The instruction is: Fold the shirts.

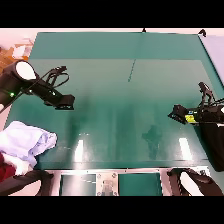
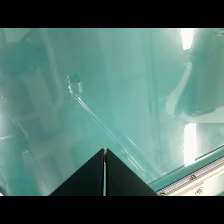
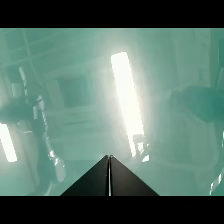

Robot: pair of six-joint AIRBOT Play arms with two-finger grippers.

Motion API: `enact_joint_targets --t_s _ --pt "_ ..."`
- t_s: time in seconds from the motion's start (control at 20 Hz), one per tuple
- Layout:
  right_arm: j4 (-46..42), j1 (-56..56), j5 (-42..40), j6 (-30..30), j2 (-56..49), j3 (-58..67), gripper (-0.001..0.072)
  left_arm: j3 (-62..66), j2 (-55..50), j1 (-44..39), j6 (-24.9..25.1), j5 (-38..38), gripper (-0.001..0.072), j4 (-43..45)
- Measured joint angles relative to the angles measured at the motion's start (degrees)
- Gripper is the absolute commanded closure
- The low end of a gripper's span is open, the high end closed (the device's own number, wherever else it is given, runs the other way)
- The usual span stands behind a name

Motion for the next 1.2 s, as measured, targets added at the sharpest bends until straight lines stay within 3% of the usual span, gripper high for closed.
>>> enact_joint_targets --t_s 0.2,0.25,0.3,0.35,0.5,0.7,1.05,1.1,1.15,1.2 --pt "0.0 0.0 0.0 0.0 0.0 0.0 0.0697 0.0 0.0 0.0 -0.9 -1.2 0.0684 5.3" --pt "0.0 0.0 0.0 0.0 0.0 0.0 0.0697 0.0 0.0 0.0 -2.1 -2.2 0.0624 8.9" --pt "0.0 0.0 0.0 0.0 0.0 0.0 0.0697 0.0 0.0 0.0 -3.8 -3.3 0.0236 13.5" --pt "0.0 0.0 0.0 0.0 0.0 0.0 0.0697 -0.1 0.0 0.0 -5.6 -4.3 -0.0013 18.1" --pt "0.0 0.0 0.0 0.0 0.0 0.0 0.0697 -2.1 0.0 0.0 -11.0 -7.5 -0.0013 32.8" --pt "0.0 0.0 0.0 0.0 0.0 0.0 0.0697 -8.7 0.0 1.4 -14.3 -8.1 -0.0013 44.5" --pt "0.0 0.0 0.0 0.0 0.0 0.0 0.0697 -19.4 0.0 17.9 -15.0 -2.4 -0.0013 48.4" --pt "0.0 0.0 0.0 0.0 0.0 0.0 0.0697 -20.3 0.0 20.3 -14.0 -0.8 0.0112 47.3" --pt "0.0 0.0 0.0 0.0 0.0 0.0 0.0697 -21.0 0.0 21.9 -12.9 0.7 0.0554 45.8" --pt "0.0 0.0 0.0 0.0 0.0 0.0 0.0697 -21.5 0.0 23.4 -11.6 2.3 0.0686 44.4"
